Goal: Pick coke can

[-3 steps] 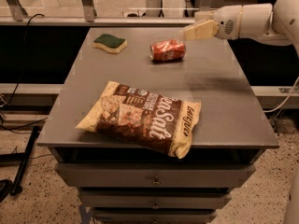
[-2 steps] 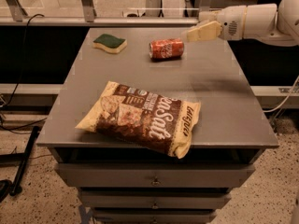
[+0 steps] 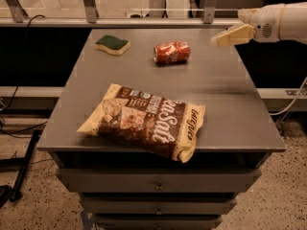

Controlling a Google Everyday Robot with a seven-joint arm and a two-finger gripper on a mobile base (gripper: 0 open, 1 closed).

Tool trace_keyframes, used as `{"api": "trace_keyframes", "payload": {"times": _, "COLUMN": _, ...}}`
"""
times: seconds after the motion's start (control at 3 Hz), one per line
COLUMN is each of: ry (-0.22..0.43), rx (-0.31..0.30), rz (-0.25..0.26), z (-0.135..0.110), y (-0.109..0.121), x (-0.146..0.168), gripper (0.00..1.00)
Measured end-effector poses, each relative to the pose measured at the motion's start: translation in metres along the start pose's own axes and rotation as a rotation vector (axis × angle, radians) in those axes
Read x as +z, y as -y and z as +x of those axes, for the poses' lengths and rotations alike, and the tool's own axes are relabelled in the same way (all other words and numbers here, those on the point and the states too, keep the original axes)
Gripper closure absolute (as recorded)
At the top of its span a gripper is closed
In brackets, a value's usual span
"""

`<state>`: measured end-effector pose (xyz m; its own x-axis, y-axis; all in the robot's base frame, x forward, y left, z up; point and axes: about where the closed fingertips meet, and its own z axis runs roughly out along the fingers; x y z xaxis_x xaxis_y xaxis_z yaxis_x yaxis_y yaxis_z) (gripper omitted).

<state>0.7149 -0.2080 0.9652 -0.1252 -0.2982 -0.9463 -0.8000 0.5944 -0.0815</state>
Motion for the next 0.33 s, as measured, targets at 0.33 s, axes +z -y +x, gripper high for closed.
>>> {"api": "trace_keyframes", "payload": {"times": 0.33, "ry": -0.005, "rx": -0.003, "rz": 0.006, "z": 0.0017, "y": 0.0017, "x": -0.0016, "gripper": 0.00}}
